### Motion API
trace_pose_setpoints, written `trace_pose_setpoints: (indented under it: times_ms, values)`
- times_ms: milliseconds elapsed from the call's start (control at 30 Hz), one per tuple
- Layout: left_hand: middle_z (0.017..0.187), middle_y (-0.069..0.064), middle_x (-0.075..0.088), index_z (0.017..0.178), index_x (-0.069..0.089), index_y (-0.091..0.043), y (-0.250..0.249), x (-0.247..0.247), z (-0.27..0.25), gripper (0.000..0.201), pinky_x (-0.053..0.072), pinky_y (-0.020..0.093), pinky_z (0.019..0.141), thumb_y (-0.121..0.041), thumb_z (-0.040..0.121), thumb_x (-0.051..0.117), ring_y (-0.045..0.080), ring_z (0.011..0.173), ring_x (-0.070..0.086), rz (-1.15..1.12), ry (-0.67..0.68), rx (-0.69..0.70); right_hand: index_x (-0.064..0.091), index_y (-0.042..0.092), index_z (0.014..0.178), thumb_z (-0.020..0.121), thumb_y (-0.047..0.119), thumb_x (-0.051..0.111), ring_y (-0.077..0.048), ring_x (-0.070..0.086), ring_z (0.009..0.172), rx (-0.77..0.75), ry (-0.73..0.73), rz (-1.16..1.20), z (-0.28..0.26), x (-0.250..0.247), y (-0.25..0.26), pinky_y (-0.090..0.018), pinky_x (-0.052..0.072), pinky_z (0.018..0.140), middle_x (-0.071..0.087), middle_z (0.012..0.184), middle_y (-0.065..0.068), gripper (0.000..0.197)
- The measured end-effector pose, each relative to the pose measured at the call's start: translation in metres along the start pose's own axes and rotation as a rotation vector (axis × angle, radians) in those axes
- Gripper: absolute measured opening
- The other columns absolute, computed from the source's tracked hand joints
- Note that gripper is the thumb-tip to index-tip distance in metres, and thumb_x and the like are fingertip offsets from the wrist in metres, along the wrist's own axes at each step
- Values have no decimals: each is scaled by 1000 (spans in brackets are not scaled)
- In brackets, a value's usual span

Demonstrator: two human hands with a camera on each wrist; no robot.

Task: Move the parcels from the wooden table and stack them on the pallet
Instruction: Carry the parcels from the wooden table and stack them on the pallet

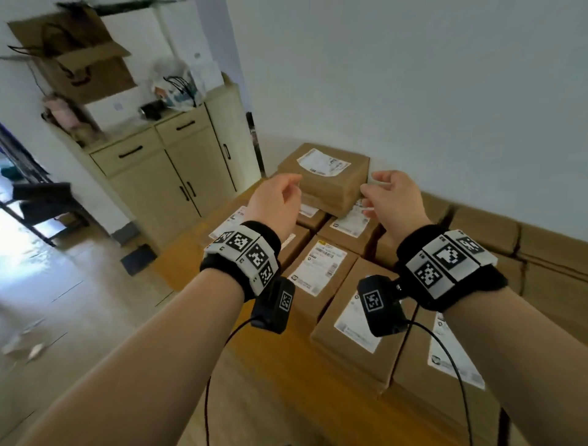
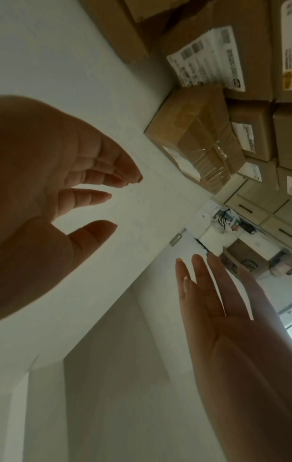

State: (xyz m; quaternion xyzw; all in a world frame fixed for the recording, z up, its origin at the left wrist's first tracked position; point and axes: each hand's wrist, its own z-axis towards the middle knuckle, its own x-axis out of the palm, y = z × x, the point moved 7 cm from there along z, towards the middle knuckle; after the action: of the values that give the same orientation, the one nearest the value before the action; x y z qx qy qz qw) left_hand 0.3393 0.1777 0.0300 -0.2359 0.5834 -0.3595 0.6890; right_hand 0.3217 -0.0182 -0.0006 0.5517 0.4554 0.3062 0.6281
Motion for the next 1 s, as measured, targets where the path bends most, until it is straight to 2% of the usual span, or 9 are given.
trace_pose_setpoints:
  times_ms: [67,200,267,367,500,567,733,867,1000]
  values:
    - [119,-10,56,129,52,-24,16,6,30,33,42,18,83,-23,96,44,2,97,54,-12,37,-4,48,15,127,88,21,58,-19,60,100,35,-27,-19,18,13,-8,-40,52,91,59,107,-3,41]
    - [124,-4,55,132,47,-21,51,28,94,38,46,33,97,-24,94,49,12,111,53,0,133,-4,46,12,130,89,26,59,-15,59,94,119,-109,-57,51,34,-25,-40,52,91,53,93,9,46]
    - [130,-1,52,134,44,-21,72,38,124,44,44,37,101,-27,92,53,15,117,50,39,179,5,43,9,132,89,29,59,-15,57,95,172,-144,-89,66,45,-32,-40,51,92,52,94,10,50]
    - [141,7,43,139,38,-17,102,48,167,53,38,40,106,-32,90,54,21,128,43,90,235,3,40,7,136,87,34,61,-17,52,108,260,-184,-110,86,66,-43,-41,47,98,54,120,-2,59]
    - [140,12,42,139,36,-12,133,63,210,60,40,42,103,-36,88,56,27,125,43,121,304,-45,28,8,145,88,37,60,-19,45,122,371,-225,-93,104,87,-60,-40,40,105,44,141,-6,72]
    - [140,12,41,139,34,-11,144,74,222,63,39,44,104,-39,88,56,28,127,42,117,364,-68,27,11,146,88,37,60,-21,44,126,413,-238,-69,109,95,-68,-42,40,106,43,142,-5,72]
    - [141,9,43,142,32,-13,154,91,232,63,41,46,104,-40,89,53,27,127,44,24,454,-90,47,17,132,89,31,59,-16,53,113,410,-256,21,116,109,-74,-41,44,103,57,120,3,47]
    - [136,8,48,138,39,-11,152,87,232,56,42,42,103,-37,91,52,25,123,48,-34,407,-81,45,13,132,90,29,60,-16,54,110,402,-323,22,111,106,-73,-40,46,101,55,110,5,47]
    - [134,5,50,137,41,-11,139,74,226,54,43,35,101,-37,91,53,20,121,49,-100,336,-79,39,11,134,88,31,62,-18,54,111,382,-382,41,102,95,-69,-41,48,98,53,115,1,55]
